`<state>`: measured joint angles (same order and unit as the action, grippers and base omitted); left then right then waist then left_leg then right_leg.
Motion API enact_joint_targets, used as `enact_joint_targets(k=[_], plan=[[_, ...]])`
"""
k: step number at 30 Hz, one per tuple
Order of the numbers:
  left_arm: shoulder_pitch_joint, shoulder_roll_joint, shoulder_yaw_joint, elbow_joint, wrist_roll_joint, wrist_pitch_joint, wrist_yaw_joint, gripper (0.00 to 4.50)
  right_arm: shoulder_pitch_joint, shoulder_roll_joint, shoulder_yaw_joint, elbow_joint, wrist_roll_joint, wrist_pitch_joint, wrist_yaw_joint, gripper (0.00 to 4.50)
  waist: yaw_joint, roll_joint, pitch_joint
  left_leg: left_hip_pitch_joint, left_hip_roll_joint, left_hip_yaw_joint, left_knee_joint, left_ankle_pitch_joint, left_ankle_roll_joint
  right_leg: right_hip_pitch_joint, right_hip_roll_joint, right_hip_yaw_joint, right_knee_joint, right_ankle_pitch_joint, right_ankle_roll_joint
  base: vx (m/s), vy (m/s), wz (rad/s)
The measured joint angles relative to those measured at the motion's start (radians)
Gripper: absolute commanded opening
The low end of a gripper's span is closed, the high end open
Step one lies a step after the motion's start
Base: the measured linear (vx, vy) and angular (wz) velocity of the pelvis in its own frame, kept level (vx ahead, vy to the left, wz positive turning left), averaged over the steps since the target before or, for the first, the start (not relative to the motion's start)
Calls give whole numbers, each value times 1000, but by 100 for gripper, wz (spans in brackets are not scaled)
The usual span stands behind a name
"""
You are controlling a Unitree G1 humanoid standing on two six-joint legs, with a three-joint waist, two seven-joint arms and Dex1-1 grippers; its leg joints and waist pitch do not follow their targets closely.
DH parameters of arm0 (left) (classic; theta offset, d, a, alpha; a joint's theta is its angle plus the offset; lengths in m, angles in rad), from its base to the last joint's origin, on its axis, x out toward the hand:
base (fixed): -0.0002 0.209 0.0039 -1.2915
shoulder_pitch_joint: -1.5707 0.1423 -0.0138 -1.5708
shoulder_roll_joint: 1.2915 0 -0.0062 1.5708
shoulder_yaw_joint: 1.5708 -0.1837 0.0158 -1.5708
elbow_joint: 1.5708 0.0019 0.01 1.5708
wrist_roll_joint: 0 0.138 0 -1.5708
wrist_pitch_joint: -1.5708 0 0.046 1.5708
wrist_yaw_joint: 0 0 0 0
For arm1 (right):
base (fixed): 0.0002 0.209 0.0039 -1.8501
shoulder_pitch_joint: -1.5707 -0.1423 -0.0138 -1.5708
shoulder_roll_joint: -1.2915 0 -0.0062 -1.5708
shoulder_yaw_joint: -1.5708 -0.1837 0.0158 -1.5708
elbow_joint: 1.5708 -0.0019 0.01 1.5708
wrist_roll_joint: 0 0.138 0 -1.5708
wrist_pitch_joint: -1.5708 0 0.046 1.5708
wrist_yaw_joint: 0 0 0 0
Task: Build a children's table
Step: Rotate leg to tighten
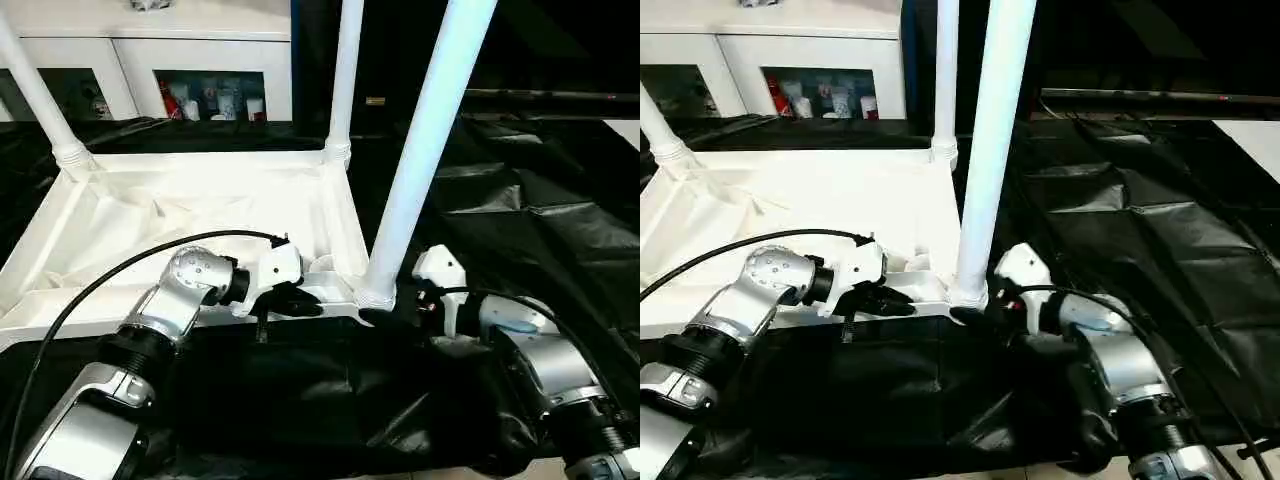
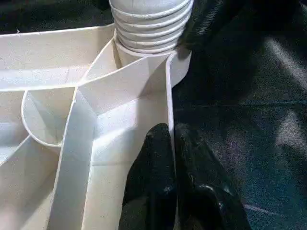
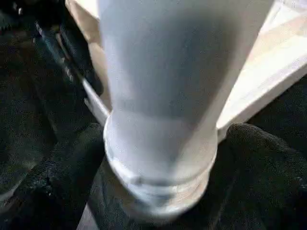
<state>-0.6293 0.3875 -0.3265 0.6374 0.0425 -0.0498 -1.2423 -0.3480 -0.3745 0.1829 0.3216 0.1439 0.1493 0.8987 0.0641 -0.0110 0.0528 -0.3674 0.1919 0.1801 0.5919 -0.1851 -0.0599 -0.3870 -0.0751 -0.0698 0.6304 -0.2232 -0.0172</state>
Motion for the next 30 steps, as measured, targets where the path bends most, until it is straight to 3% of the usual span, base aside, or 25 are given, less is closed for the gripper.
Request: enact_joint_targets(k=[17,21,30], plan=[[8,3,0,-14,-5,5,-9,0,-2,20,-1,17,17,0,22,285,3,-1,0,0,0,0,0,0,0,0,0,0,0,0,0,0,0,0],[8,3,1,-14,-5,13,-8,0,-1,30,-4,22,21,1,10,277,1,-1,0,0,0,0,0,0,0,0,0,0,0,0,0,0,0,0],[-34,-129,10,38,56,111,240,0,-22,198,-124,128,2,-5,-364,272,-5,-3,-1,3,0,0,4,-2,-4,3,0,1,1,4,-1,0,0,0]])
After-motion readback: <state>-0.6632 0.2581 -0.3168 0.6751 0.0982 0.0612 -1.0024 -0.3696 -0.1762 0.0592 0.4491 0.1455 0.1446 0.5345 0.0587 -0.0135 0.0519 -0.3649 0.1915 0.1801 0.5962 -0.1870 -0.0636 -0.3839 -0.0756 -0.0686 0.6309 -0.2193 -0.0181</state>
